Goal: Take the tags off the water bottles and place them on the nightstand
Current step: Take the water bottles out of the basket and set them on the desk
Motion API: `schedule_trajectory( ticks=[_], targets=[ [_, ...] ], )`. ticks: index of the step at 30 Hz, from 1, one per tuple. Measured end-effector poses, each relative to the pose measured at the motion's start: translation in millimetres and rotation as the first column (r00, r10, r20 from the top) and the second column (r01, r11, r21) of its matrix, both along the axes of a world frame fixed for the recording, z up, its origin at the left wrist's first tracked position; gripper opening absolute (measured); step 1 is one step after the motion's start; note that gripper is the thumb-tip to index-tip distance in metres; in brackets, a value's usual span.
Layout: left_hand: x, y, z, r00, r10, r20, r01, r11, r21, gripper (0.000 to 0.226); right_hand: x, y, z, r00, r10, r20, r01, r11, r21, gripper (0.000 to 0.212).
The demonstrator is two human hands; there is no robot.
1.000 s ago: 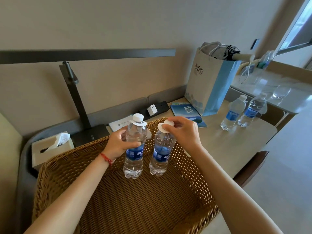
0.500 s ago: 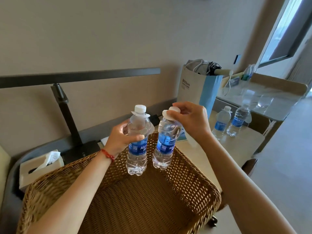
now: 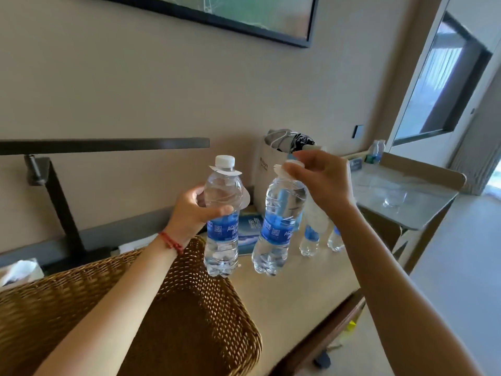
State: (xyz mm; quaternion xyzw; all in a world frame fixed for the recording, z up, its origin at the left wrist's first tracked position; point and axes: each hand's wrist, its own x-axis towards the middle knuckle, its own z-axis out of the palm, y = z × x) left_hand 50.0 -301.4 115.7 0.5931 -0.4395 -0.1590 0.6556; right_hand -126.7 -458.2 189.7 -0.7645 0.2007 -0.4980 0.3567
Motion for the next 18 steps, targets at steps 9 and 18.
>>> schedule_trajectory(
  ticks=[9, 18],
  targets=[
    [-58.4, -75.6, -10.2, 0.996, -0.049, -0.069, 0.05, 0.999, 0.004, 0.035, -67.8, -71.3, -16.7, 0.996, -0.029, -0.088, 0.029, 1.0, -0.005, 0.035],
    [-64.1, -139.5, -39.2, 0.995, -0.073, -0.067, 0.076, 0.996, 0.054, 0.057, -83.7, -121.2, -55.7, 0.989, -0.101, -0.11, 0.101, 0.995, -0.01, 0.034]
  ],
)
